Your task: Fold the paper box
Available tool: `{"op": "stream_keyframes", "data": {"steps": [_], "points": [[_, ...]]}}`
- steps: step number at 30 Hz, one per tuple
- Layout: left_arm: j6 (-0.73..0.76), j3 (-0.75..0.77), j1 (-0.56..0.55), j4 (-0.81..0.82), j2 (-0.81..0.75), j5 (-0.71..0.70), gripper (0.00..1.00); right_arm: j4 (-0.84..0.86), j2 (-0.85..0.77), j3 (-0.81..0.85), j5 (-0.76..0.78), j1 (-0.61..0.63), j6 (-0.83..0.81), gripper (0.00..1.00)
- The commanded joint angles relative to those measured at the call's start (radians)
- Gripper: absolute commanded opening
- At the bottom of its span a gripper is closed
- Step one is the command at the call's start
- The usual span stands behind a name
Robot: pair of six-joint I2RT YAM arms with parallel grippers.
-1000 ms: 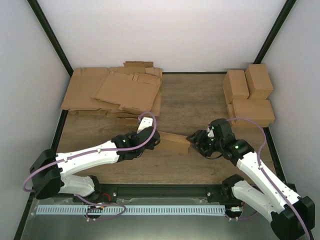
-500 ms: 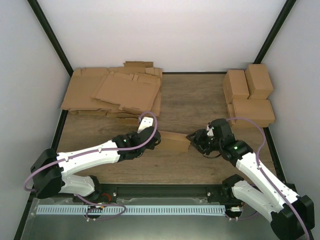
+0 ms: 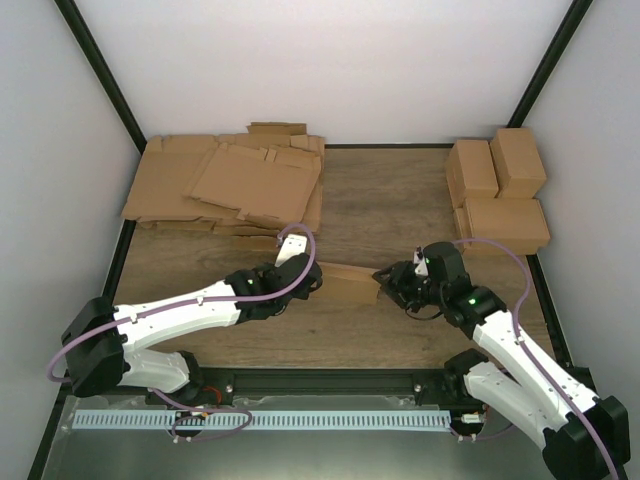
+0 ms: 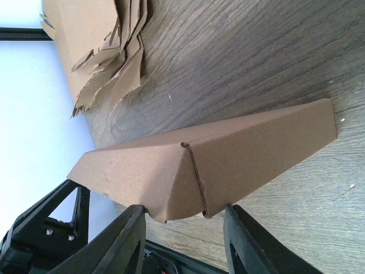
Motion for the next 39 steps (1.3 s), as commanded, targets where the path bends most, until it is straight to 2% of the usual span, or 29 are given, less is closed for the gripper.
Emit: {"op": "stream_keyframes", "data": {"steps": [1,10,26,39], "points": [[-0.002,0.011,-0.011,-0.028,0.024,0.033,0.09,-0.055,0.007,0.007,0.031,-0.006,-0.01,0.4],[-0.002,0.01,-0.013,-0.028,0.029,0.029,0.08,-0.096,0.011,0.089,0.057,-0.006,-0.03,0.52],[-0.001,0.011,-0.012,-0.029,0.031,0.029,0.08,-0.093,0.007,0.141,0.074,-0.006,-0.034,0.57],[-0.004,0.018,-0.014,-0.028,0.033,0.03,0.07,-0.017,0.034,0.088,0.071,-0.006,-0.002,0.6]]}}
